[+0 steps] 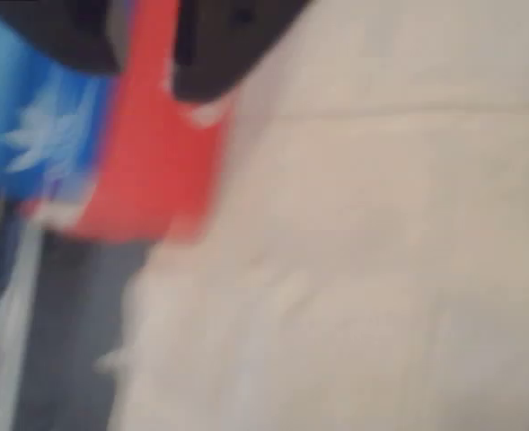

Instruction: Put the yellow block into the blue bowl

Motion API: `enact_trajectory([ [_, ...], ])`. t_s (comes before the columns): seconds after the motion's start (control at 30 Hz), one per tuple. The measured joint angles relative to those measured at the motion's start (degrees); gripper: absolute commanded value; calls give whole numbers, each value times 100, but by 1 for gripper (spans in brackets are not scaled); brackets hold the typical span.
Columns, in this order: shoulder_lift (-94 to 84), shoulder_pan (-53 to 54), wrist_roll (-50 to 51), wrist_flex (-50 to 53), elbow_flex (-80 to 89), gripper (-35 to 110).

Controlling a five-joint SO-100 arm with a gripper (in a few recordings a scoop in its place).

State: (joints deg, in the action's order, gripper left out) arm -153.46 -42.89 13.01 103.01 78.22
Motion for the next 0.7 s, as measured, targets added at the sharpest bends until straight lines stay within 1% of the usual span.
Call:
enact_trajectory([
  [0.2,-1591,712,0,-545,2030,0],
  [0.33,-2558,1230,0,-1266,3393,0],
  [0.43,-3076,1450,0,-1556,4236,0],
  [0.5,-3164,1503,0,-1687,4553,0],
  [0.7,-3164,1503,0,-1749,4729,0],
])
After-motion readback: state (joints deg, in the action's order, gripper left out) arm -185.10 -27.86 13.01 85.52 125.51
